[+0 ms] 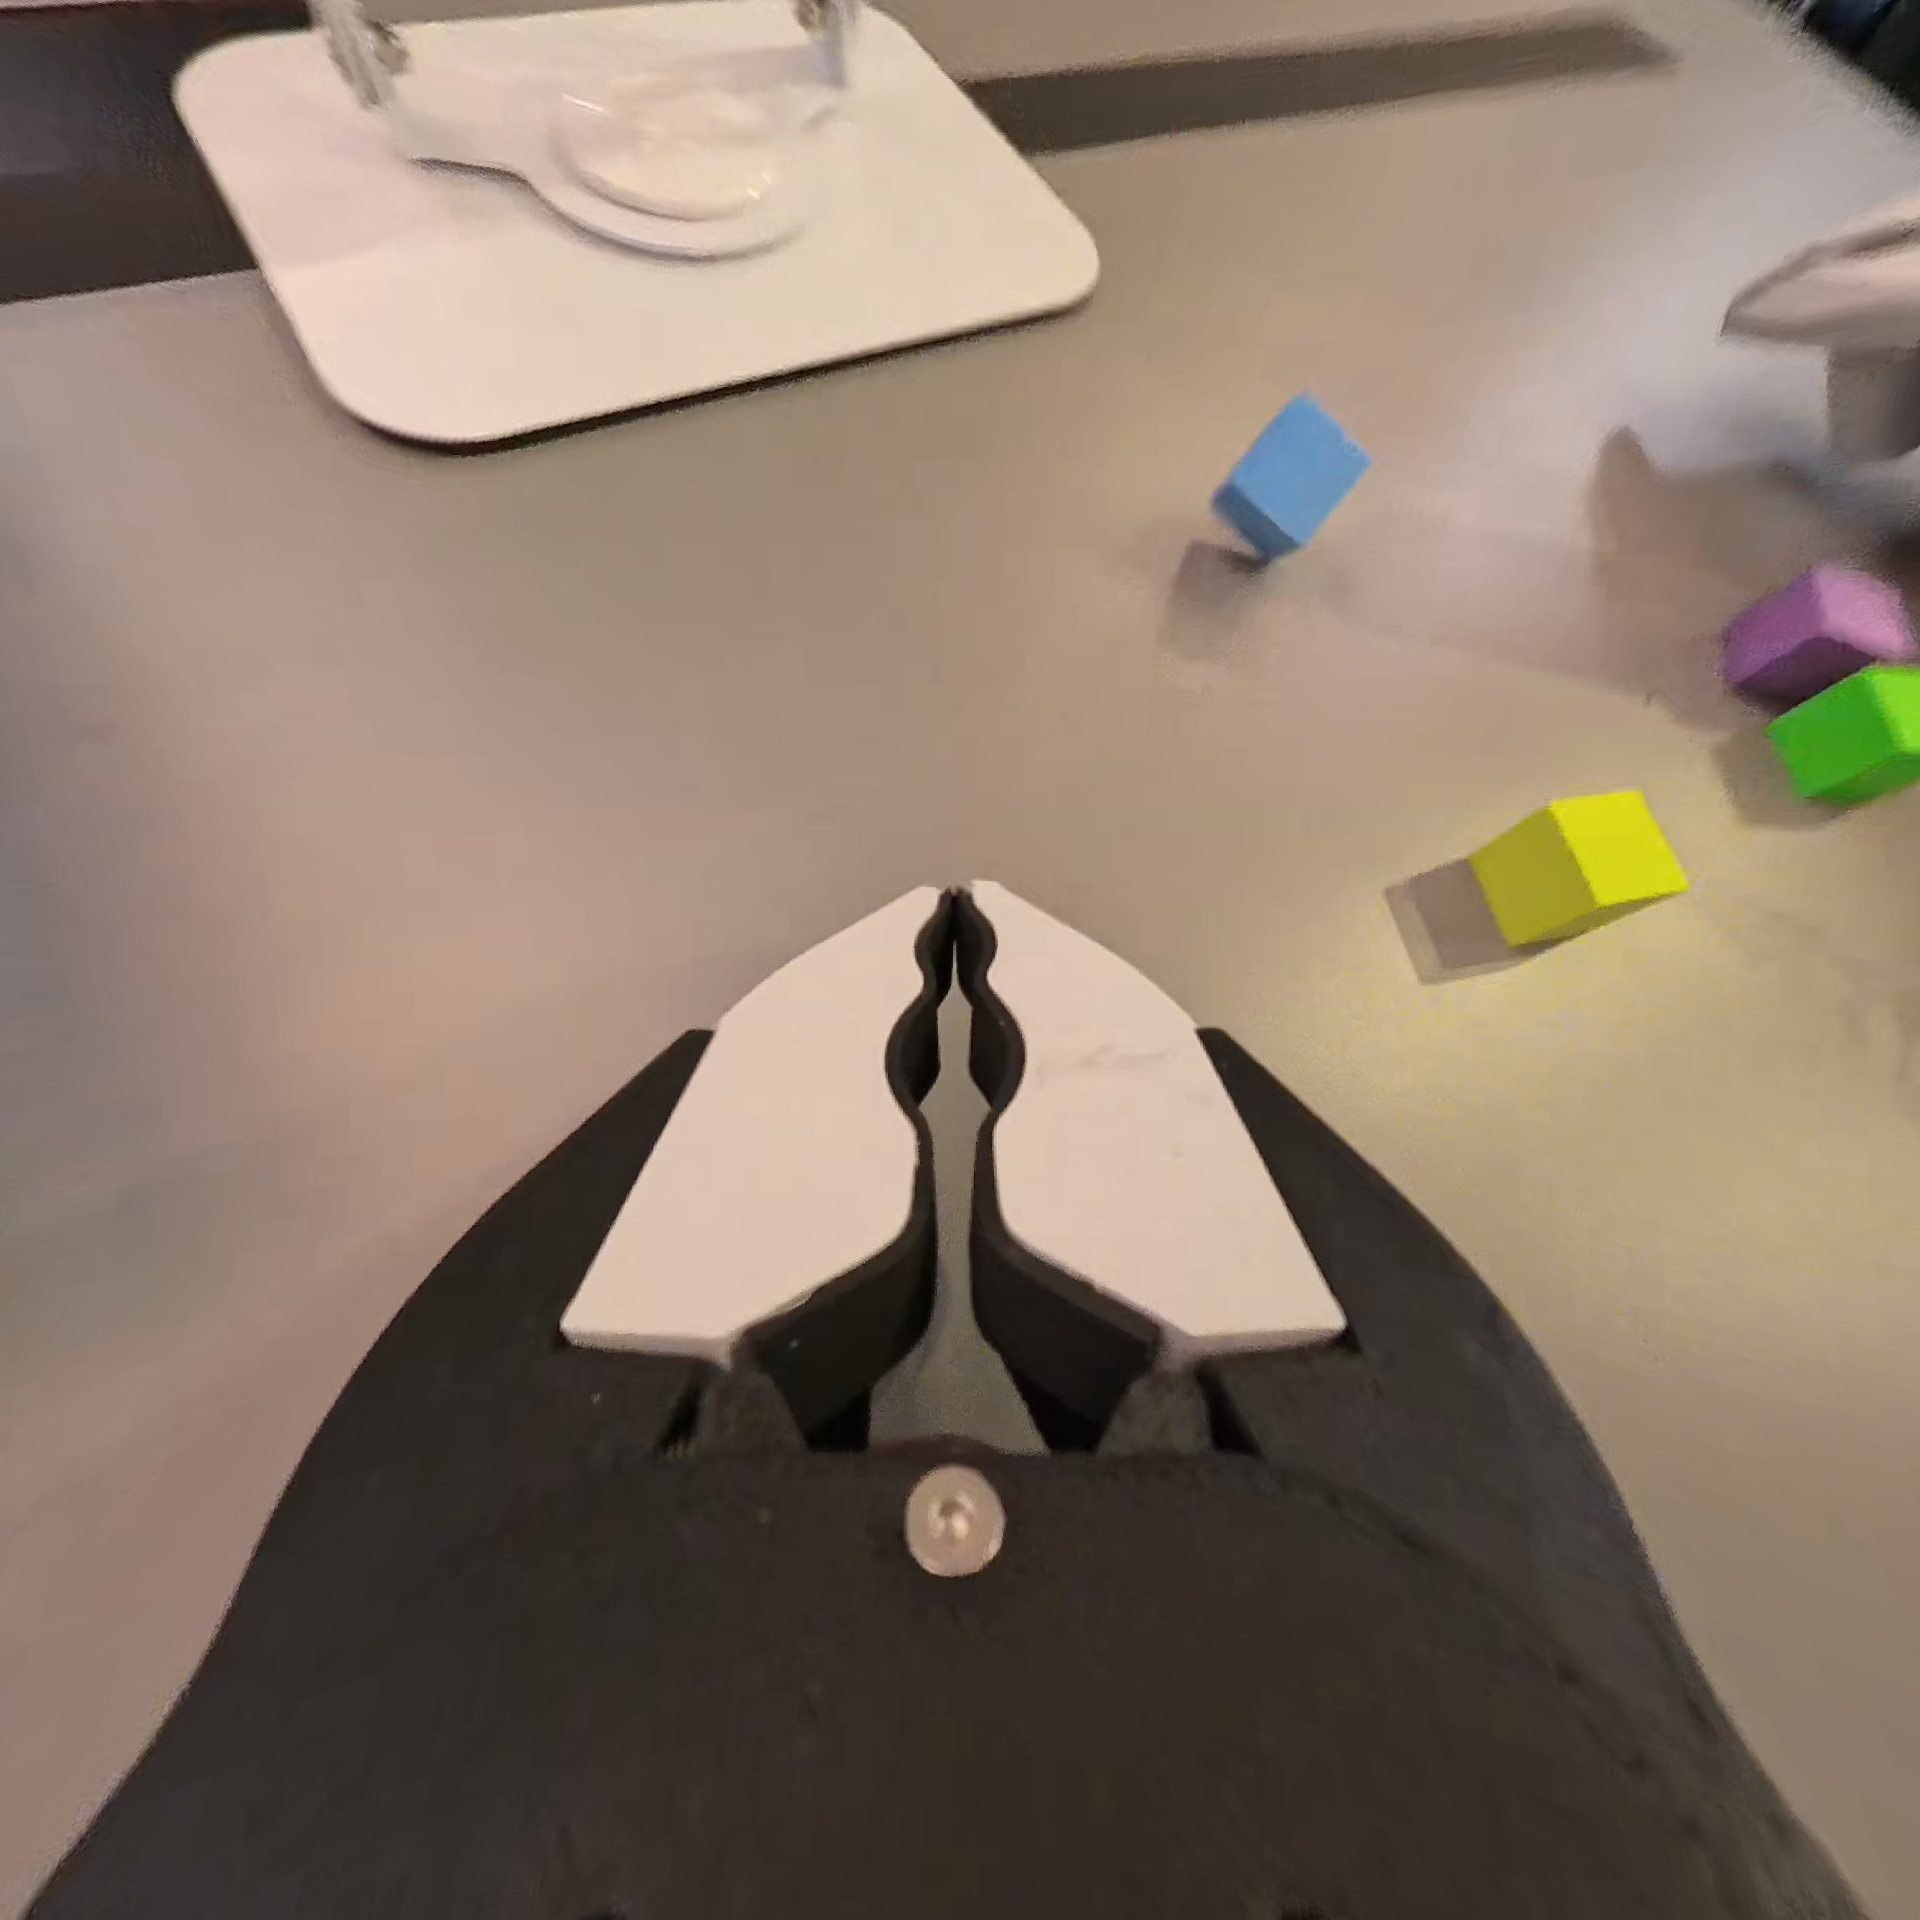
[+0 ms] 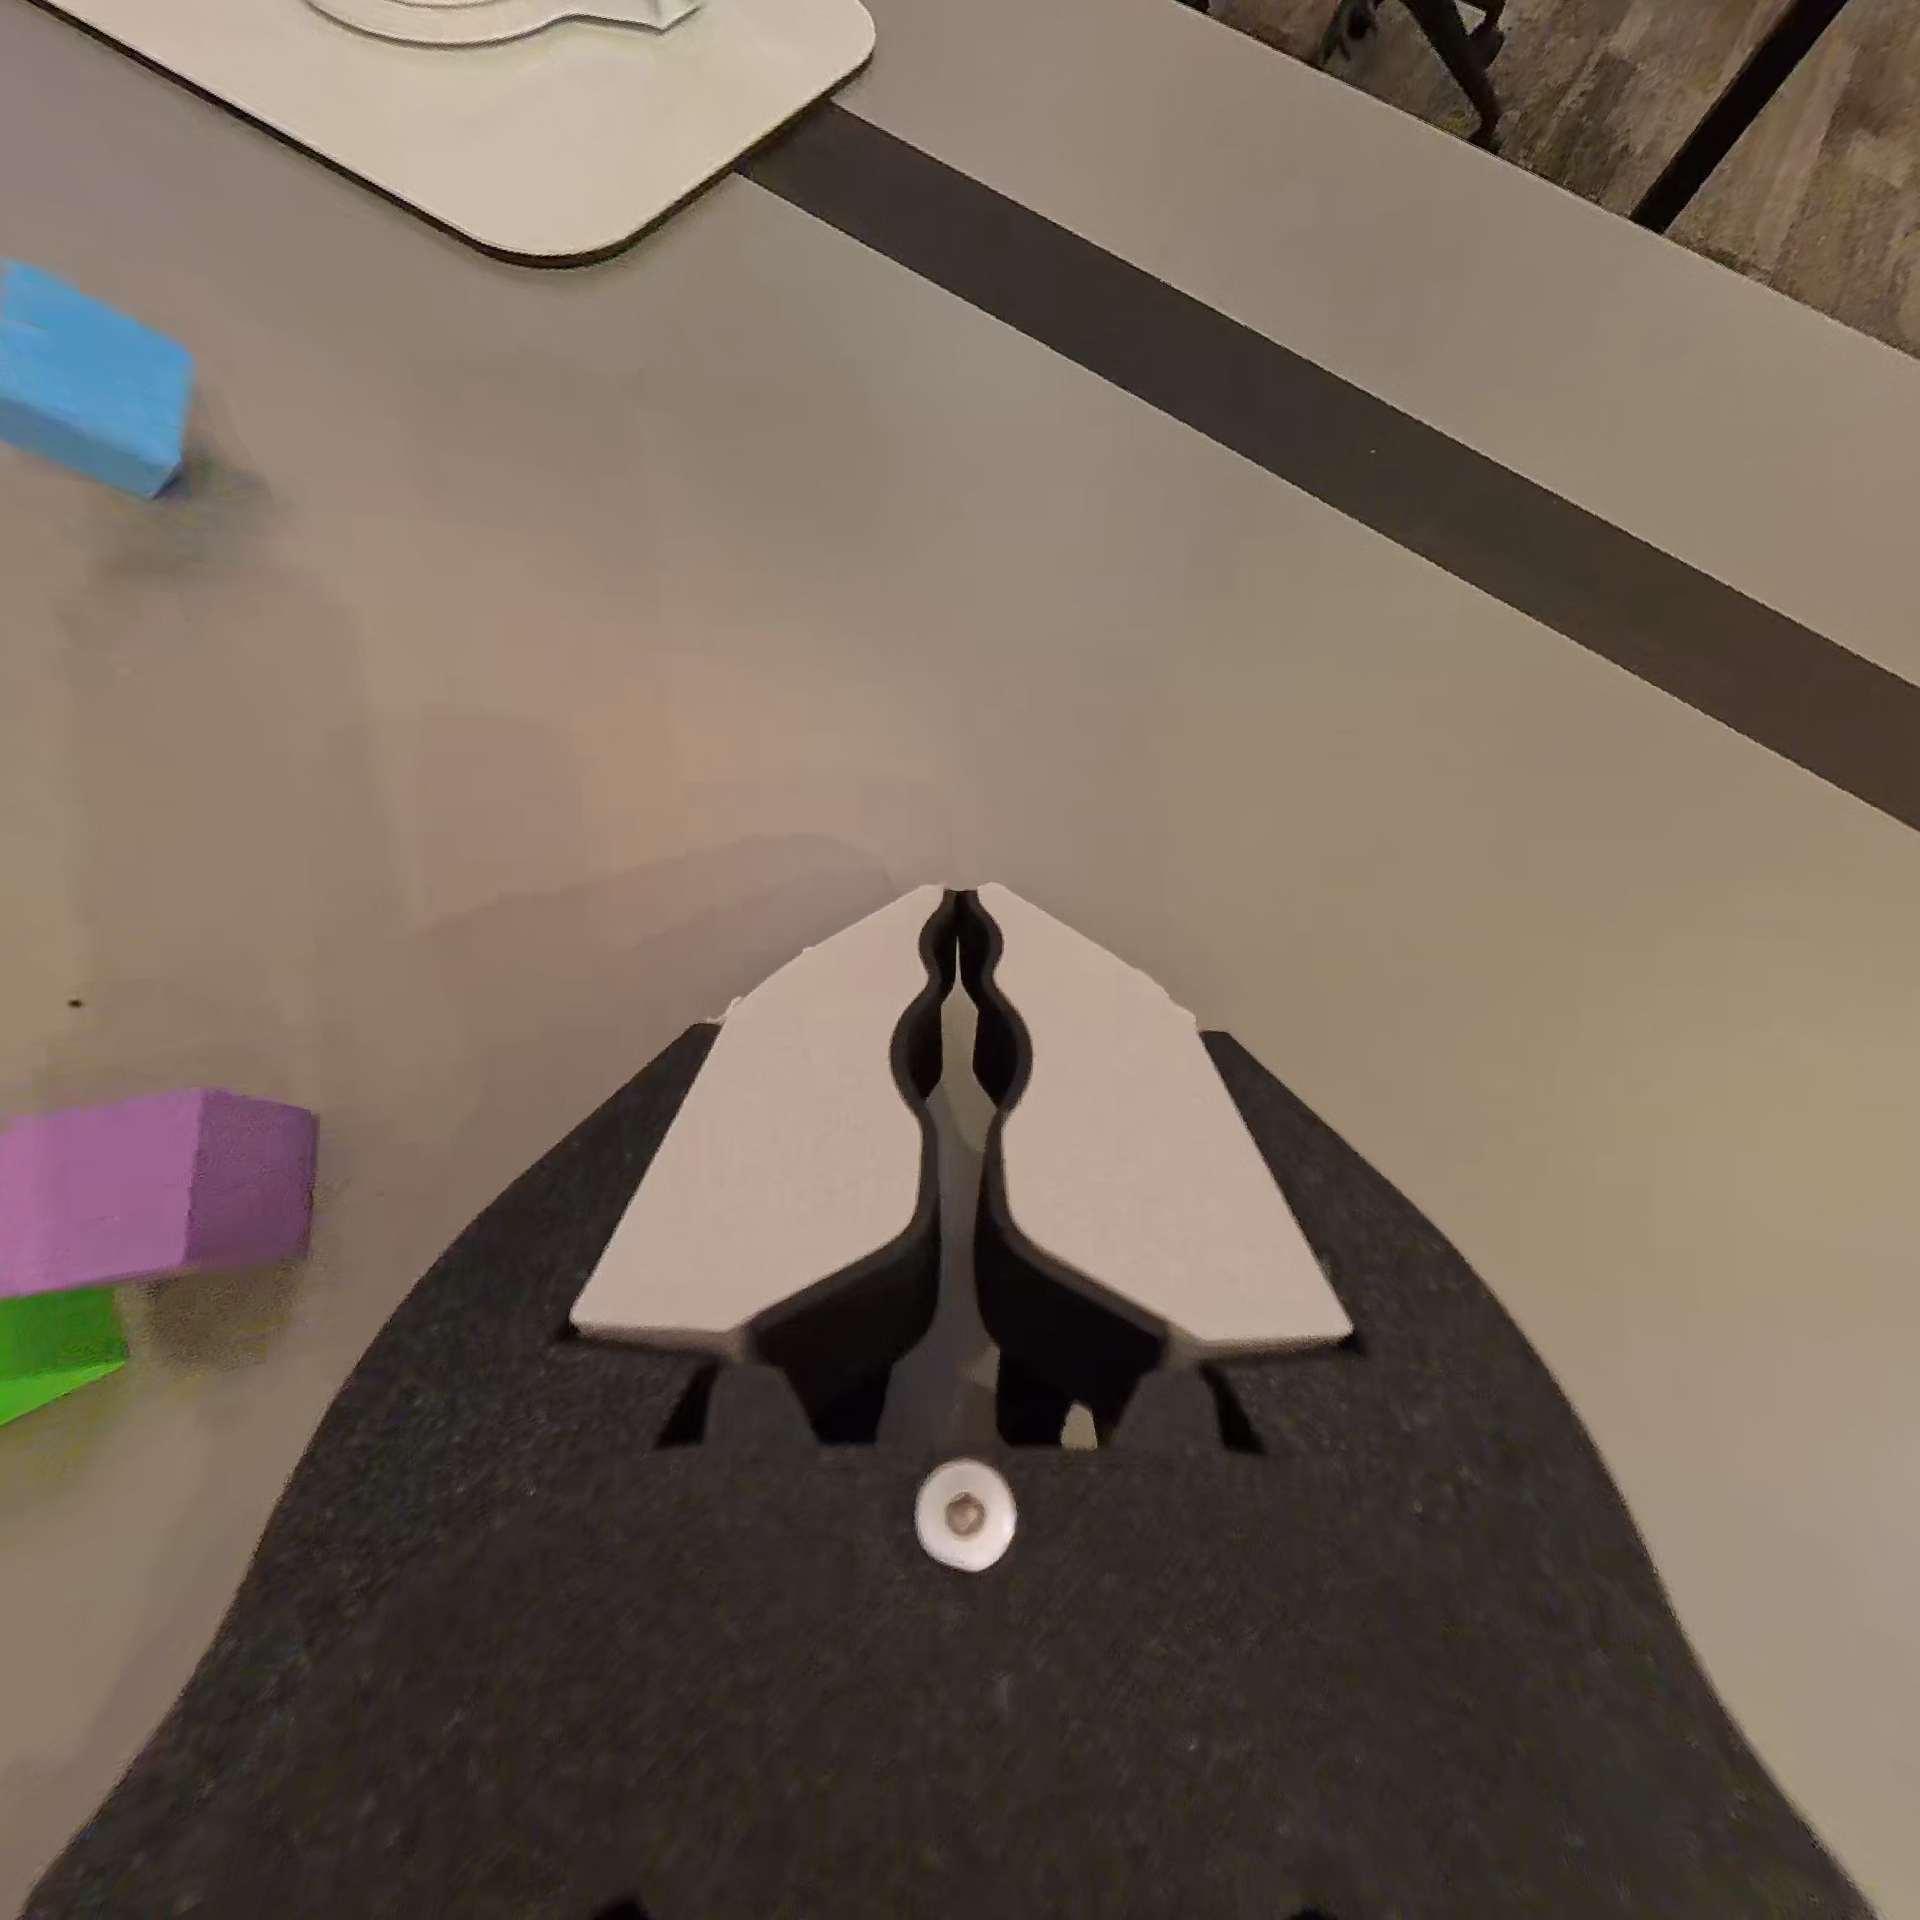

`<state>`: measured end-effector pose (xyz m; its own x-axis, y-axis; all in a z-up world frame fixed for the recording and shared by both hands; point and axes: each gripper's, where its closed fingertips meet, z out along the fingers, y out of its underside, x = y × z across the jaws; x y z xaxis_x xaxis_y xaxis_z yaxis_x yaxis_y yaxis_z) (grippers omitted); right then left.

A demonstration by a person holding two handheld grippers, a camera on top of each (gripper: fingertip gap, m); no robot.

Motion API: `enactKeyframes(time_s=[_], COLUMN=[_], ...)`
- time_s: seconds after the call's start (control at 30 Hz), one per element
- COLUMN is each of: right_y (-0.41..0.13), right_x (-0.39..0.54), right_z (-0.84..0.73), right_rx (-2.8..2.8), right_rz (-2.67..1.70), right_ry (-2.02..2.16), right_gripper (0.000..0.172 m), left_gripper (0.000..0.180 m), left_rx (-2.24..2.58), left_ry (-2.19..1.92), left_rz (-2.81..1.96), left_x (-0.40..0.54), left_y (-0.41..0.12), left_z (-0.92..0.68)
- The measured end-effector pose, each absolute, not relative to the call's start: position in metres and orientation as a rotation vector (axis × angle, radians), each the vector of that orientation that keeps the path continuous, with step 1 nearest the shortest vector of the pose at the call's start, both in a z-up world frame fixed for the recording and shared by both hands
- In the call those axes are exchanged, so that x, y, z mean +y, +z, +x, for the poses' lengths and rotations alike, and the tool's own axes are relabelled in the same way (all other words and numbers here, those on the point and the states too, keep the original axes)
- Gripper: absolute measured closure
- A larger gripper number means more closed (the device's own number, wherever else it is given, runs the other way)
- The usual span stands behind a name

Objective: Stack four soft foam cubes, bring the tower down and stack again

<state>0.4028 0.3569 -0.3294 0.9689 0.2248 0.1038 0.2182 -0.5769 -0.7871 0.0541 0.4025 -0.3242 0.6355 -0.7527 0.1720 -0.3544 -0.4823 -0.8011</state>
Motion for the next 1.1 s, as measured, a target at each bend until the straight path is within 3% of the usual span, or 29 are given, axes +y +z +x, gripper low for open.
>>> enactKeyframes(time_s=[0.7, 0.87, 1.1], right_y=[-0.341, -0.343, -0.343], right_x=[0.356, 0.356, 0.356], right_z=[0.395, 0.393, 0.392], right_rx=[-0.421, -0.437, -0.441], right_rz=[-2.25, -2.256, -2.26], right_ry=[-0.071, -0.073, -0.06], right_gripper=[0.172, 0.171, 0.171], left_gripper=[0.18, 0.18, 0.13], left_rx=[0.96, 1.129, 1.555], left_ry=[-0.621, -0.799, -0.908], left_rz=[-2.064, -1.927, -1.614], left_x=[0.399, 0.378, 0.33], left_y=[-0.327, -0.315, -0.299], left_z=[0.056, 0.077, 0.127])
